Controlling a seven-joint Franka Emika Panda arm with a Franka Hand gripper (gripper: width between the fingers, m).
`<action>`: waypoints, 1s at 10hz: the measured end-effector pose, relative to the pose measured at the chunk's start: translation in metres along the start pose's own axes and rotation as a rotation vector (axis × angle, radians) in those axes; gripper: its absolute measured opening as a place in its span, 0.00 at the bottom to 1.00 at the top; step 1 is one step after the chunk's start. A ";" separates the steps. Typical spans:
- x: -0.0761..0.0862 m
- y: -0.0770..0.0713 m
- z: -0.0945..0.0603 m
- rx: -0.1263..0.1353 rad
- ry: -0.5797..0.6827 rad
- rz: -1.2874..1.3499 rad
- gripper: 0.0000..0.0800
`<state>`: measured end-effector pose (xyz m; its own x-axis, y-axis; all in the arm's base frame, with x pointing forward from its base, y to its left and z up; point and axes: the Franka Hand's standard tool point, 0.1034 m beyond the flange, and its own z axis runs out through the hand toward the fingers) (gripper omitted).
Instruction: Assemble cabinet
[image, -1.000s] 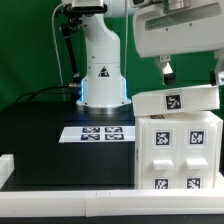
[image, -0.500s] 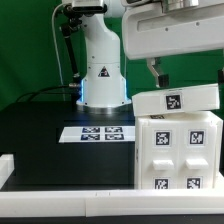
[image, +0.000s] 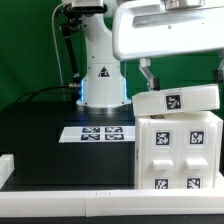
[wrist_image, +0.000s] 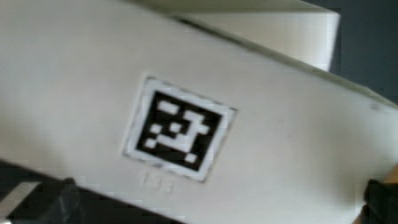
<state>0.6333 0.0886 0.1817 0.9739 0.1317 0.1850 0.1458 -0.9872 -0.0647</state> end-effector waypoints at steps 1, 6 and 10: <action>0.001 0.000 -0.002 -0.003 0.000 -0.087 1.00; 0.000 0.005 -0.002 -0.023 -0.012 -0.420 1.00; -0.005 0.003 -0.004 -0.036 -0.050 -0.726 1.00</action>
Offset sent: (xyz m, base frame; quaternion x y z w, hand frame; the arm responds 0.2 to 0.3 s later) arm 0.0000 0.0000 0.0000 0.0000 0.0000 -0.1296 0.9916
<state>0.6280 0.0851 0.1843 0.6411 0.7574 0.1237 0.7530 -0.6519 0.0895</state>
